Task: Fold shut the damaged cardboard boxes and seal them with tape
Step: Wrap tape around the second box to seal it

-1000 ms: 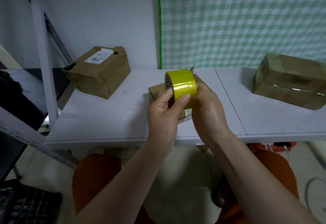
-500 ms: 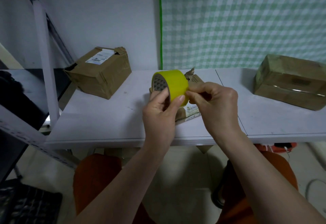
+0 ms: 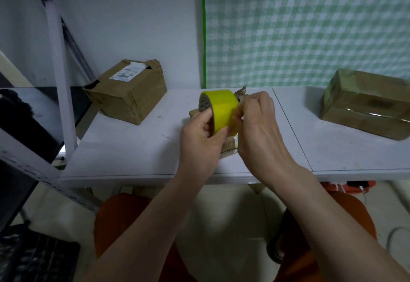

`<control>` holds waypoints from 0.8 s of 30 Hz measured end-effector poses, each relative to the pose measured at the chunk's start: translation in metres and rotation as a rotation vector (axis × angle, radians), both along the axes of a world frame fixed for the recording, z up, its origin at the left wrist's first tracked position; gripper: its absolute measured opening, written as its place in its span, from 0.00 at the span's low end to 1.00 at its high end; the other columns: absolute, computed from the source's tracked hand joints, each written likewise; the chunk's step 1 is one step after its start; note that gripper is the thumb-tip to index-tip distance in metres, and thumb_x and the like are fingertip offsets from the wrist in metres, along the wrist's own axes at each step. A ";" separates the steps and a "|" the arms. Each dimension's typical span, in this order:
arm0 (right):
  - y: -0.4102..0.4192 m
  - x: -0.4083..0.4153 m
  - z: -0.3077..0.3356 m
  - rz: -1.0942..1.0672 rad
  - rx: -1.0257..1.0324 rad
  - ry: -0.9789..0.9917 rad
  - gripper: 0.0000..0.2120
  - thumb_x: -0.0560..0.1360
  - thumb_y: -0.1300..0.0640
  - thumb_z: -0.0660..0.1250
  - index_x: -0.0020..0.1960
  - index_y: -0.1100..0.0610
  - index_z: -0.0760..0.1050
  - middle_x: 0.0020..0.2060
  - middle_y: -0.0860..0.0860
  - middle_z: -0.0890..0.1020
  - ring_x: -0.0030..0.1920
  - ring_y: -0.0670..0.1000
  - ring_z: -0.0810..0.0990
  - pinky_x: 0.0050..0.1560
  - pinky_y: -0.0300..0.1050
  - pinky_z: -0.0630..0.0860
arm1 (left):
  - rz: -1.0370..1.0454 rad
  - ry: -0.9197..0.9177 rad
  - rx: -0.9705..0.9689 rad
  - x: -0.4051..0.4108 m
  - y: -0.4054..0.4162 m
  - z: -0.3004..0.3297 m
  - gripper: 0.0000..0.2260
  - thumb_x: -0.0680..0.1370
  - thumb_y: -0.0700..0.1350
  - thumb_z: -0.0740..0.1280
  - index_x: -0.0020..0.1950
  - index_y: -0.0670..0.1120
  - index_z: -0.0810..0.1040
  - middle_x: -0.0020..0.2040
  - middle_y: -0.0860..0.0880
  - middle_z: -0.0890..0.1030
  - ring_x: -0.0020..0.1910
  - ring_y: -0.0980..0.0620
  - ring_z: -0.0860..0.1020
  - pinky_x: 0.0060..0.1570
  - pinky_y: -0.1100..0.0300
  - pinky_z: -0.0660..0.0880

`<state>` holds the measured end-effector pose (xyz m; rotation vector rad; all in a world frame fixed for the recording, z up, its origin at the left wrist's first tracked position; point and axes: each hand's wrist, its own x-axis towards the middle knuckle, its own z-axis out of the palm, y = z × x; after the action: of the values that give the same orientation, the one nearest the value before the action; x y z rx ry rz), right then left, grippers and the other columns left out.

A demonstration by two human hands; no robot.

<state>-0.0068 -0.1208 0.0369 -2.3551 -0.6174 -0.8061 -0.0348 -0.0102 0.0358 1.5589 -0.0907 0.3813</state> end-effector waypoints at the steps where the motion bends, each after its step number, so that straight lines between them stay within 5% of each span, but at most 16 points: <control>1: 0.000 -0.001 -0.001 0.017 0.001 0.011 0.10 0.69 0.74 0.61 0.45 0.62 0.68 0.44 0.60 0.70 0.45 0.55 0.68 0.43 0.47 0.67 | -0.021 0.011 -0.020 0.001 0.001 0.001 0.19 0.73 0.29 0.68 0.48 0.55 0.78 0.41 0.58 0.84 0.42 0.61 0.82 0.44 0.69 0.76; 5: -0.001 0.000 0.000 0.045 0.039 0.048 0.08 0.71 0.69 0.59 0.44 0.57 0.66 0.42 0.51 0.66 0.42 0.45 0.60 0.40 0.36 0.59 | -0.052 0.050 -0.041 0.003 0.003 0.001 0.17 0.74 0.29 0.67 0.49 0.51 0.80 0.41 0.56 0.84 0.43 0.58 0.82 0.45 0.67 0.77; 12: -0.002 -0.003 0.010 0.069 0.217 0.240 0.10 0.74 0.64 0.67 0.55 0.60 0.75 0.44 0.50 0.75 0.42 0.48 0.73 0.45 0.36 0.68 | -0.120 0.064 -0.032 -0.002 0.004 -0.003 0.19 0.73 0.27 0.67 0.54 0.50 0.76 0.48 0.53 0.84 0.47 0.57 0.82 0.47 0.65 0.78; 16: 0.000 0.000 0.014 -0.053 0.222 0.200 0.05 0.73 0.65 0.68 0.48 0.60 0.82 0.40 0.51 0.78 0.41 0.49 0.74 0.44 0.42 0.69 | -0.105 0.035 0.000 -0.003 0.002 -0.005 0.22 0.74 0.25 0.63 0.59 0.48 0.75 0.53 0.50 0.83 0.52 0.55 0.82 0.53 0.63 0.77; 24: 0.003 -0.004 0.010 0.062 0.226 0.113 0.04 0.73 0.65 0.65 0.44 0.62 0.79 0.40 0.54 0.77 0.39 0.52 0.75 0.40 0.38 0.66 | -0.097 0.063 -0.044 0.000 0.006 0.001 0.22 0.73 0.23 0.62 0.61 0.43 0.76 0.53 0.49 0.83 0.53 0.56 0.81 0.52 0.64 0.77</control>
<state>-0.0108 -0.1179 0.0470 -2.1480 -0.5209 -0.6729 -0.0352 -0.0045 0.0365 1.5159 -0.1080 0.2556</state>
